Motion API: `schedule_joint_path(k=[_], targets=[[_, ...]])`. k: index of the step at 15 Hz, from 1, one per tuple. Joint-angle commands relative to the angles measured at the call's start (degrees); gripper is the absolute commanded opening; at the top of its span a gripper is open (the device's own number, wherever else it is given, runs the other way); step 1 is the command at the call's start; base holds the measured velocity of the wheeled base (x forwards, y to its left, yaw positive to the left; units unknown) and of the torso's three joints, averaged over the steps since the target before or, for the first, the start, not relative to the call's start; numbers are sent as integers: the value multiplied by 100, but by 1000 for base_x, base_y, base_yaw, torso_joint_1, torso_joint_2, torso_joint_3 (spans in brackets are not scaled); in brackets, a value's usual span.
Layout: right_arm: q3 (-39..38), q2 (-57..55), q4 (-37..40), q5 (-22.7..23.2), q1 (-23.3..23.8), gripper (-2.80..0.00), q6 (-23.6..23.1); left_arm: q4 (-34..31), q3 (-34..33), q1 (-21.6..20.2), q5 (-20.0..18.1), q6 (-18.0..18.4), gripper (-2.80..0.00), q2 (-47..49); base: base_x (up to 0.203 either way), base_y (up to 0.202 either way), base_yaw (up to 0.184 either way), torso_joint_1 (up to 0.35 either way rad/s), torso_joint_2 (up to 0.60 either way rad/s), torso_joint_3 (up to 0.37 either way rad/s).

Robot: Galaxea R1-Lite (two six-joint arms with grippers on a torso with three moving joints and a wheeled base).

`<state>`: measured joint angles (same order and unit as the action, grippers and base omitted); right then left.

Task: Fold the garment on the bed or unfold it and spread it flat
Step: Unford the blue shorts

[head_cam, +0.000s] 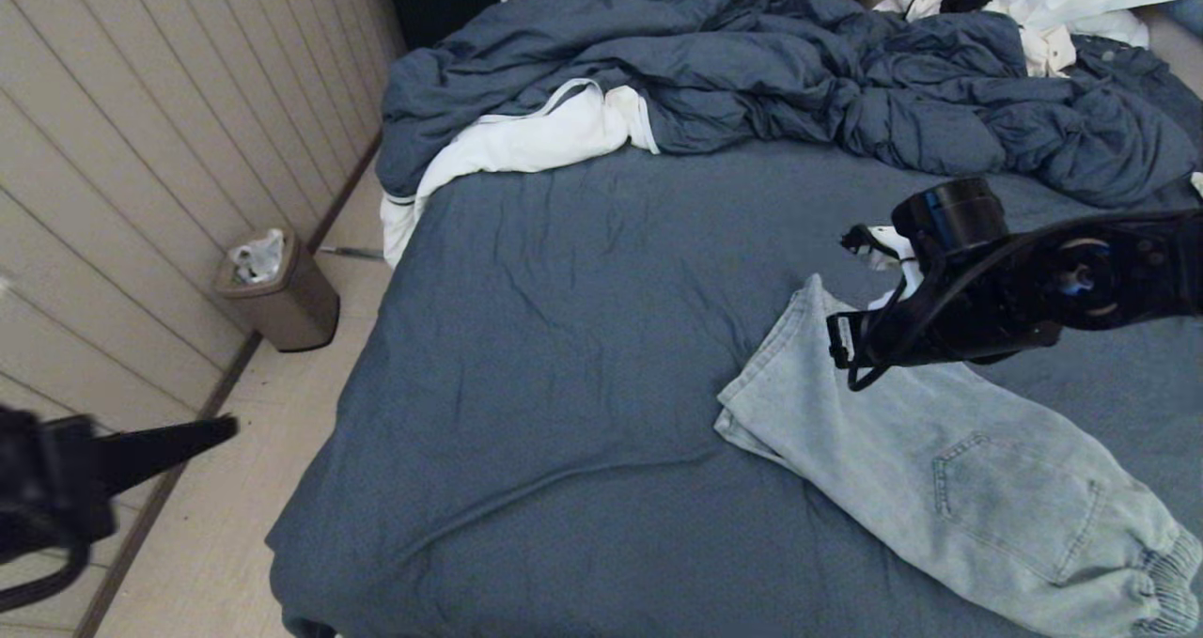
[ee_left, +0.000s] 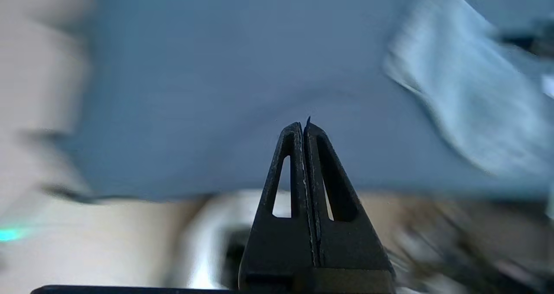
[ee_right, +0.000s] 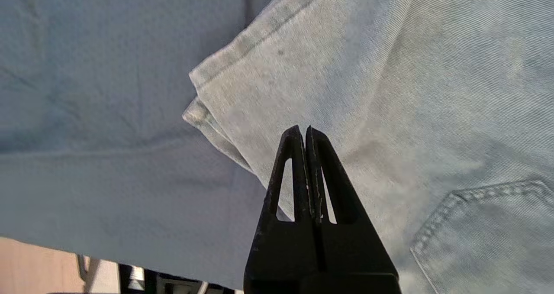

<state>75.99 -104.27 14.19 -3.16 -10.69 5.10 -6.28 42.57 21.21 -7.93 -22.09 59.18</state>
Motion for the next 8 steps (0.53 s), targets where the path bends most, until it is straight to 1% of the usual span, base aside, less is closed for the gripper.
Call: schedule_joint_path(k=[1, 3, 5, 7, 8], targets=[[98, -187, 13, -5, -5, -280, 44, 518, 653, 1208, 122, -544, -280, 2330, 0, 0, 0, 0, 0, 0], [74, -397, 14, -9, -28, -280, 70, 1012, 1274, 1855, 244, -970, -280, 3511, 0, 0, 0, 0, 0, 0], [206, -479, 14, -17, -3, -280, 105, 1310, 2058, 2482, 418, -1308, -280, 4567, 0, 0, 0, 0, 0, 0], [264, -446, 14, -10, 145, -280, 98, 1462, 2924, 2944, 784, -1630, -280, 5467, 0, 0, 0, 0, 0, 0], [267, -416, 14, -5, 325, -280, 97, 1489, 3347, 3070, 1042, -1755, -280, 5913, 0, 0, 0, 0, 0, 0]])
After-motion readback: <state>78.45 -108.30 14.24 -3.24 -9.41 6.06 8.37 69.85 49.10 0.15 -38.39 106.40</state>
